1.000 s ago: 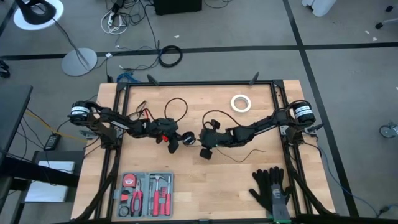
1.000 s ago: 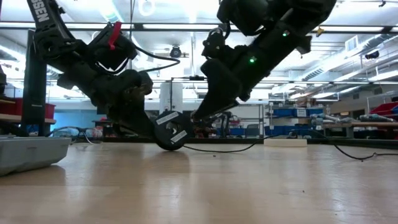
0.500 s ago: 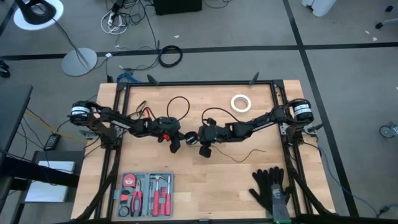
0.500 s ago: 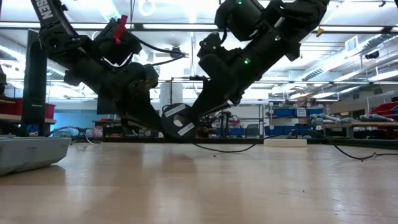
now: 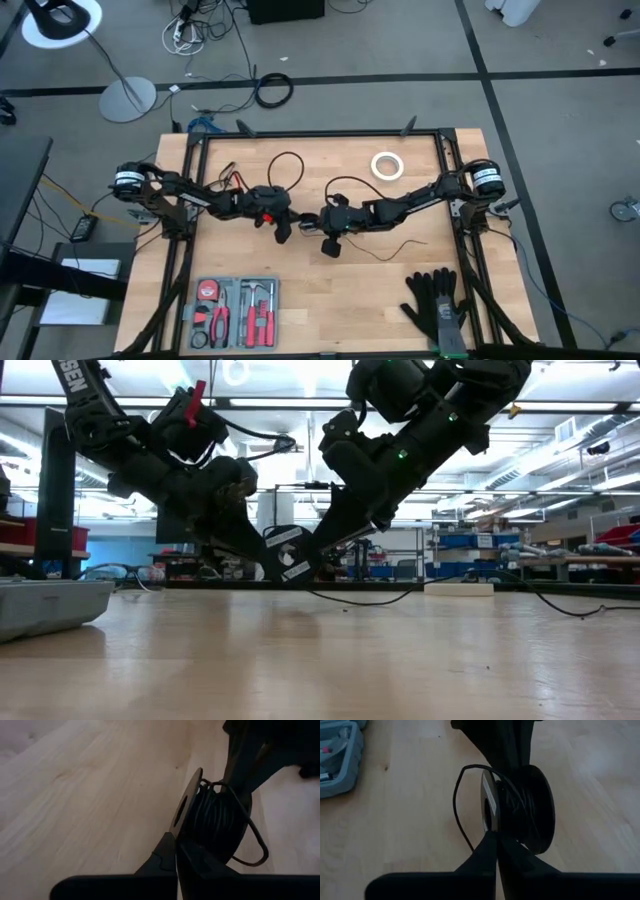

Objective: Coil cords
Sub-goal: Coil the black wire on the black spool

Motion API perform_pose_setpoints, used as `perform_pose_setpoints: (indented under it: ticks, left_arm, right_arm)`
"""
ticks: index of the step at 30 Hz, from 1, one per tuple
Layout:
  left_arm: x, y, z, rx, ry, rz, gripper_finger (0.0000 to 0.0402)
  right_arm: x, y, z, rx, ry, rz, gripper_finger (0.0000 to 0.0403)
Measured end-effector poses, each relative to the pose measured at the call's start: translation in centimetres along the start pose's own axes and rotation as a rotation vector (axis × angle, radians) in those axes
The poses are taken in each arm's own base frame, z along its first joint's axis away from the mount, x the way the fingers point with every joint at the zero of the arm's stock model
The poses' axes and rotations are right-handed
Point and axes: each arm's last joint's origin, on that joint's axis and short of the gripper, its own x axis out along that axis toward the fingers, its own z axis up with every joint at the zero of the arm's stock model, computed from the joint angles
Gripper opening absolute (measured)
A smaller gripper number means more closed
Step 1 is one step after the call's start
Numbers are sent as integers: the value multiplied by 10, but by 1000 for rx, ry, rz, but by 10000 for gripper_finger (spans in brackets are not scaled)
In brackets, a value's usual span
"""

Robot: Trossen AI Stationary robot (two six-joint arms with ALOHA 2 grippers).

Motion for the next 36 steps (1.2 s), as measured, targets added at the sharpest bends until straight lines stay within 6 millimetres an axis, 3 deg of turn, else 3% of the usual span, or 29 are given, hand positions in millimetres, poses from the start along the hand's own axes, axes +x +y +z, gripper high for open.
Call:
perform_pose_setpoints:
  ticks: [36]
  left_arm:
    - [-6,-3,1,167,-119,-115,1]
  right_arm:
    - [1,0,-4,3,31,2,3]
